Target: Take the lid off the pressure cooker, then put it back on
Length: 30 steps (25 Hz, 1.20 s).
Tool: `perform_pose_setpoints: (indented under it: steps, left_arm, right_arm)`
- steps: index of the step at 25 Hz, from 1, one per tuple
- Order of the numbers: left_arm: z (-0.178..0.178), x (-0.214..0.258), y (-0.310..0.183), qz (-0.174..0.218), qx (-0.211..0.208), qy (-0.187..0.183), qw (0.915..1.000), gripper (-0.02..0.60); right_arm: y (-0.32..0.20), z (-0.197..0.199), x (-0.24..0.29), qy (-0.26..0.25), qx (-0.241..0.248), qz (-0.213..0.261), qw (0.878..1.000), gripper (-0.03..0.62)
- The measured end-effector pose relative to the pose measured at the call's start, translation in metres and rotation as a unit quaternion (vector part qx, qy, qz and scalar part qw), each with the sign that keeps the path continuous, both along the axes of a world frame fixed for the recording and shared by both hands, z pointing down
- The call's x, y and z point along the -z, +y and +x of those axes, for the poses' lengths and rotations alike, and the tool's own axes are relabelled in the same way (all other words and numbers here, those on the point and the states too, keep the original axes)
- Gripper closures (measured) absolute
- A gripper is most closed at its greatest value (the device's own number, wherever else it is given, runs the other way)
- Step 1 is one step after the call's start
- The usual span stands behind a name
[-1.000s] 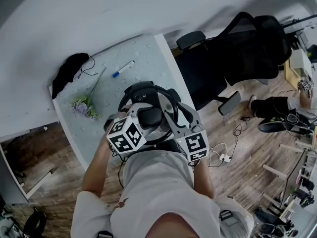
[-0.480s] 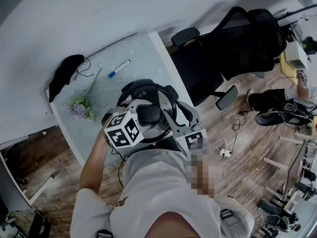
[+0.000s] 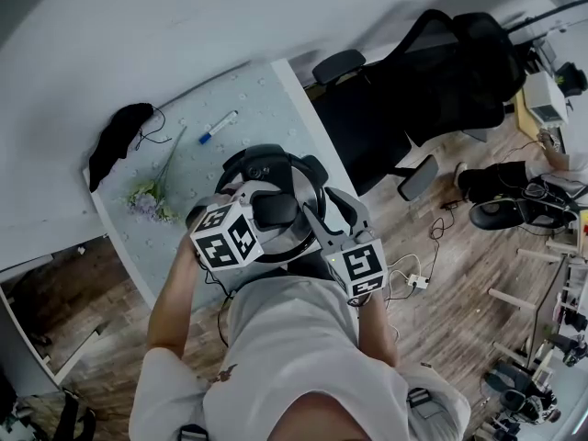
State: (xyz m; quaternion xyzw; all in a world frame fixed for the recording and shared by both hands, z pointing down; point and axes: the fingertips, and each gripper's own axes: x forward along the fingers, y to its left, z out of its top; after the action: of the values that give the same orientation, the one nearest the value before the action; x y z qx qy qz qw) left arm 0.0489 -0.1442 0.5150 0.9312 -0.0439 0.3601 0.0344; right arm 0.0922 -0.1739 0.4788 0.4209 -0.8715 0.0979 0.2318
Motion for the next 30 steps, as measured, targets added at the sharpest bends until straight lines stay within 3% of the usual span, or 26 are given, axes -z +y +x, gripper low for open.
perform_pose_setpoints:
  steps: [30]
  left_arm:
    - [-0.005,0.015,0.003,0.01,0.018,-0.004,0.9998,0.308]
  right_arm:
    - [0.007,0.007,0.011,-0.001,-0.017,0.016,1.0,0.398]
